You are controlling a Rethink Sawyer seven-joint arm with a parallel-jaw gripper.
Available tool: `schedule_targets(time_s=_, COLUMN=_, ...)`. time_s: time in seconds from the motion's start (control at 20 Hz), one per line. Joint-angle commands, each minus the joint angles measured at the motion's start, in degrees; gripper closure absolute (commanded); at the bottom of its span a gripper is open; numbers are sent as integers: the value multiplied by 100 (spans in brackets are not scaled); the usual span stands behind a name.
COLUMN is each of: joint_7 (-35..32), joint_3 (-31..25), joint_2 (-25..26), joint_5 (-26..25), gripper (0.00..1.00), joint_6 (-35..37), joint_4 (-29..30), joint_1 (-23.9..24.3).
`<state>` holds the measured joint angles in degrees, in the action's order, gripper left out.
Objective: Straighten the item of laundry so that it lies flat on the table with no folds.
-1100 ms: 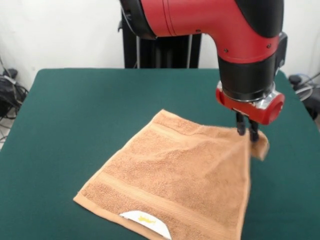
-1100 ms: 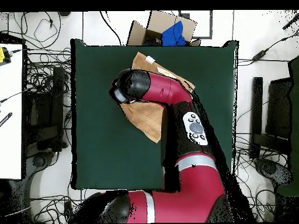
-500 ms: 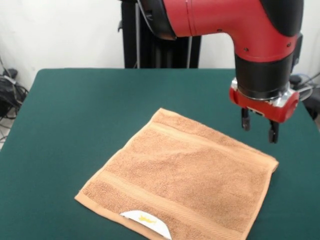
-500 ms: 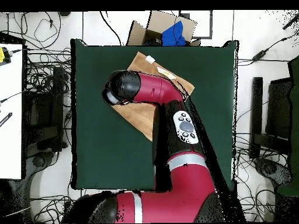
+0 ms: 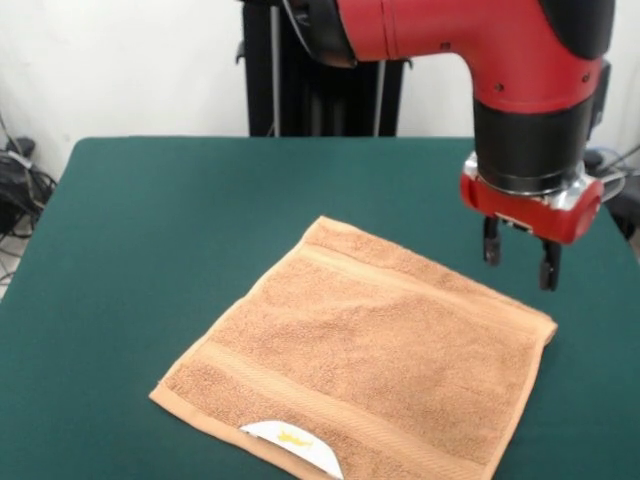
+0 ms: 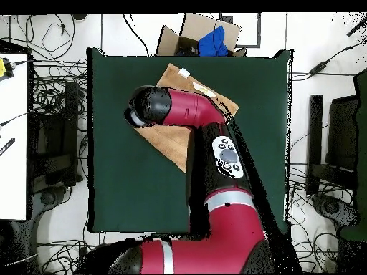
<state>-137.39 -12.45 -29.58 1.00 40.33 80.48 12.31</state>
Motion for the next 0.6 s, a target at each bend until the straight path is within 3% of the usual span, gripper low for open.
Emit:
schedule_targets(time_s=0.05, joint_7=1247, joint_3=-317, joint_2=-192, joint_5=-920, gripper=0, joint_6=-807, joint_4=492, joint_1=491)
schedule_targets(time_s=0.3, joint_7=2161, joint_3=-845, joint_2=-572, joint_5=-1552, gripper=0, joint_6=-907, joint_4=918, joint_1=1197)
schedule_targets(time_s=0.6, joint_7=3373, joint_3=-1974, joint_2=-1014, joint_5=-2115, gripper=0, joint_6=-826, joint_4=1835, joint_1=2506)
